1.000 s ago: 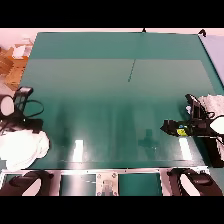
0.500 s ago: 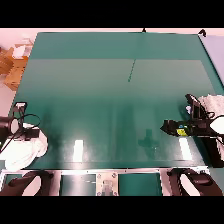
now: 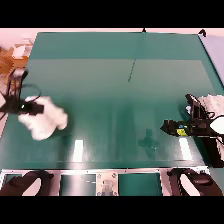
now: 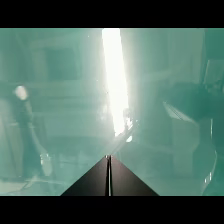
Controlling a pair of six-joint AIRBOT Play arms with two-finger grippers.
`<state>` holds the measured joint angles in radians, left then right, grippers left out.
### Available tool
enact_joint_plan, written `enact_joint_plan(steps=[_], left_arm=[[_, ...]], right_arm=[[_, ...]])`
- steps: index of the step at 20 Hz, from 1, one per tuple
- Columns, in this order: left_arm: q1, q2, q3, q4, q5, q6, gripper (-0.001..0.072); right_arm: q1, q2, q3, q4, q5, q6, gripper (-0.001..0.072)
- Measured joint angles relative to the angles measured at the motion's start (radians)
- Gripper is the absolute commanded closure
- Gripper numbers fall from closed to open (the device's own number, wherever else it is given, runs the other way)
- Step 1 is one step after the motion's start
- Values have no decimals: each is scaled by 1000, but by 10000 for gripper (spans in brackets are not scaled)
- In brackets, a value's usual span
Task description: Fold the shirts.
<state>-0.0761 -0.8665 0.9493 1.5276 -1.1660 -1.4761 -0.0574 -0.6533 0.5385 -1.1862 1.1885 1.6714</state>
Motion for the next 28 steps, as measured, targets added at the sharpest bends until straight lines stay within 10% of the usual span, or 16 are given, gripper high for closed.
enact_joint_plan(steps=[6, 7, 8, 9, 15, 18, 22, 28], left_arm=[[-388, -160, 152, -203, 212, 29, 679], [-436, -219, 159, -241, 266, 42, 537], [-478, -280, 164, -282, 317, 57, 148], [-509, -335, 169, -323, 365, 68, -13], [-470, -494, 258, -406, 323, 87, -13], [-362, -495, 290, -396, 126, 82, -13], [-276, -494, 172, -413, -61, 71, -13], [-295, -499, -116, -707, 167, 155, -13]], right_arm=[[0, 0, 0, 0, 0, 0, 694], [0, 0, 0, 0, 0, 0, 694], [0, 0, 0, 0, 0, 0, 694], [0, 0, 0, 0, 0, 0, 694], [0, 0, 0, 0, -3, 0, 693], [0, -3, 0, 0, -18, 0, 448], [-1, -54, 0, 3, -118, 0, 368], [-55, -330, 72, 105, -244, -114, 302]])
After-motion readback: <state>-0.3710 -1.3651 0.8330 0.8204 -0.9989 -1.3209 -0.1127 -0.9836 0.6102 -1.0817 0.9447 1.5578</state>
